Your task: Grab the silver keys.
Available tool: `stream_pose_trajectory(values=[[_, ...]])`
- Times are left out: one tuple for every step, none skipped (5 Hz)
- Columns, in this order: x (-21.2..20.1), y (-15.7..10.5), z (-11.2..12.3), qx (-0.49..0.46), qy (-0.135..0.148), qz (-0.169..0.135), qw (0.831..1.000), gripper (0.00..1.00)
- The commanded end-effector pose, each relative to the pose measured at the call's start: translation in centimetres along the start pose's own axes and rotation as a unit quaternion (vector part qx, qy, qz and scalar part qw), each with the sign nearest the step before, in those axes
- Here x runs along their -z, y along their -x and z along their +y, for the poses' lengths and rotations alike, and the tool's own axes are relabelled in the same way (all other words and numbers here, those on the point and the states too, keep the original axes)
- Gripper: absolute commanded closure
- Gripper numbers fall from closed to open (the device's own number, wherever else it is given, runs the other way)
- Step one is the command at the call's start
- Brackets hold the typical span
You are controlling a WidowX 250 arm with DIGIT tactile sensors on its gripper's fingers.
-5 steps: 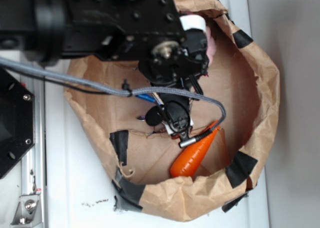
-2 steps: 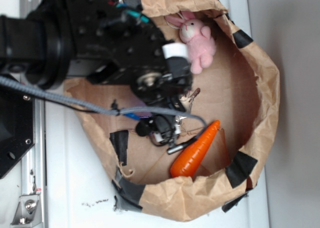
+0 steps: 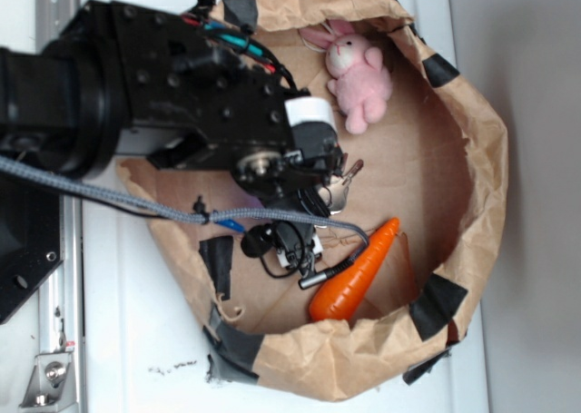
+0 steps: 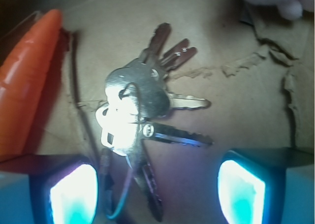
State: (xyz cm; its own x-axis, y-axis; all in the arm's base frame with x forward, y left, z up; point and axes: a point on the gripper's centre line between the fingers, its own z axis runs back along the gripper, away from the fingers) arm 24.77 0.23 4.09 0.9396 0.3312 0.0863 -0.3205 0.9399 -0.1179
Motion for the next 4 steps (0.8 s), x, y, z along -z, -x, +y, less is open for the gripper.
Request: stream_pose_trajectory(values=[[-0.37,-0.40,-0.56,-0.001,-0.004,-0.010,1.000,0.00],[-0.52,-0.47,-0.63,-0.002,-0.007,-0.003,1.000,0.00],[-0.30,-0.46,-0.74,-0.012,-0.010,-0.003,1.000,1.00],[-0.02,-0.50,-0.81,-0.018,-0.016,-0.004,1.000,1.00]])
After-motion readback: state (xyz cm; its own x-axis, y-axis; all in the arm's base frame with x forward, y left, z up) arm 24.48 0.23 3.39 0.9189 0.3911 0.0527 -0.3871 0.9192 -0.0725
